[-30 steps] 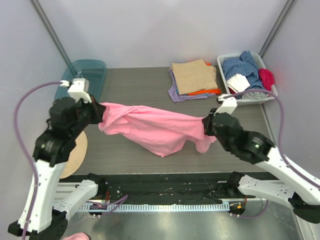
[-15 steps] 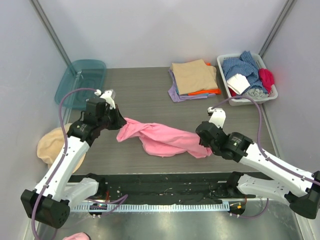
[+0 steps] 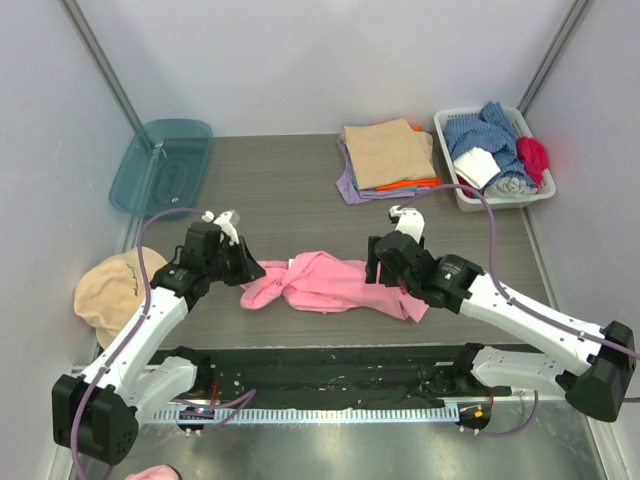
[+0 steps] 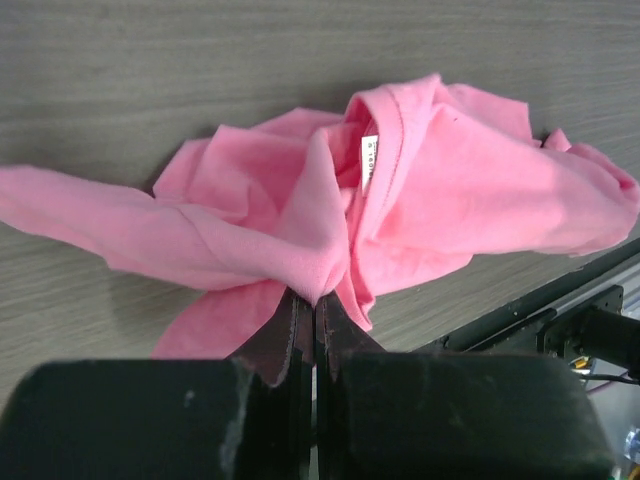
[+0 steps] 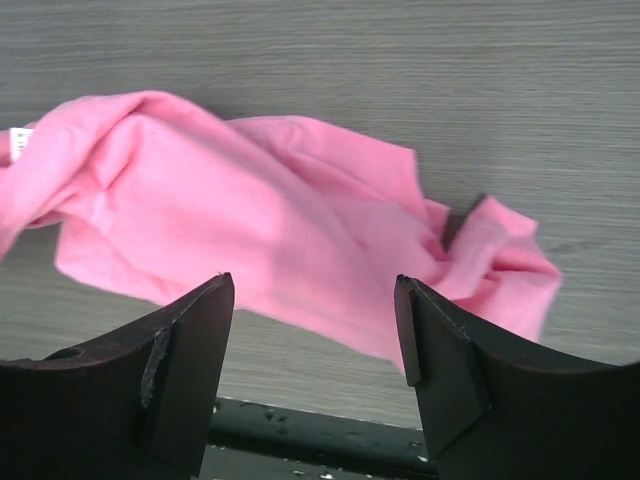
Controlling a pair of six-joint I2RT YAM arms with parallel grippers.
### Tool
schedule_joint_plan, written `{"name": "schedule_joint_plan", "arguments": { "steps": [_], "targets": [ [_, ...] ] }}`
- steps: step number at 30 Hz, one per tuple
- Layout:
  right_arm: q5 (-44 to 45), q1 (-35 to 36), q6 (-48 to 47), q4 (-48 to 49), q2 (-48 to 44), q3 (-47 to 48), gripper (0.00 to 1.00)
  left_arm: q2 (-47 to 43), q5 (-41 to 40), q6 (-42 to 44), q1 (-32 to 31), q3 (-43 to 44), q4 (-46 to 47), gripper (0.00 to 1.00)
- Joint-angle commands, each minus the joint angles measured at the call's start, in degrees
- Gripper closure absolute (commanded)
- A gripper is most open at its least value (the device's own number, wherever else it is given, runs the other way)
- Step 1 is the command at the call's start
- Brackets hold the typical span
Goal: Fold and stack the t-shirts
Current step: Flatten the tshirt out
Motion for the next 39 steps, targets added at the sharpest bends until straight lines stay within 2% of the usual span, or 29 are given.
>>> {"name": "schedule_joint_plan", "arguments": {
  "steps": [1, 5, 9, 17, 20, 23, 25, 26, 29, 31, 39],
  "targets": [
    [-9.5, 0.1, -1.6, 10.2, 2.0, 0.4, 0.27, 0.2, 2.5, -3.5, -0.3, -1.4, 6.5, 1.0],
    [-18.2, 0.0, 0.5, 20.4, 4.5, -2.6, 0.26, 1.0, -1.6, -4.1, -0.3, -0.8, 5.1, 1.0],
    [-22.8, 1.0, 2.7, 30.2, 9.8, -3.3, 0.26, 1.8, -2.9, -5.2, -0.3, -0.9, 4.9, 1.0],
    [-25.7, 4.5, 2.7, 36.4, 22.7, 3.2, 0.34, 0.1, -3.6, -6.4, -0.2, -2.4, 4.7, 1.0],
    [-24.8, 5.8, 2.2, 35.9, 26.9, 5.8, 0.35, 0.0, -3.7, -6.5, -0.3, -2.7, 4.4, 1.0],
    [-22.9, 5.8, 1.3, 34.6, 26.9, 7.1, 0.35, 0.2, -4.3, -6.7, -0.3, -2.9, 4.1, 1.0],
    [-20.9, 5.8, 0.7, 33.1, 25.5, 7.8, 0.34, 0.9, -4.6, -6.7, -0.2, -3.2, 3.7, 0.94],
    [-20.0, 5.8, -0.3, 31.8, 24.9, 7.9, 0.34, 1.2, -4.8, -6.7, -0.3, -3.2, 3.7, 0.94],
    [-17.0, 5.7, -1.6, 28.6, 22.5, 7.9, 0.34, 3.1, -5.6, -6.4, -0.3, -2.9, 4.0, 0.95],
    [-15.6, 5.8, -2.7, 27.5, 21.4, 7.5, 0.32, 4.6, -6.0, -6.2, -0.3, -2.2, 4.3, 1.0],
    [-8.3, 3.1, -7.1, 23.8, 23.1, 9.1, 0.3, 2.9, -7.0, -6.2, -0.3, -0.7, 2.2, 1.0]
  ]
}}
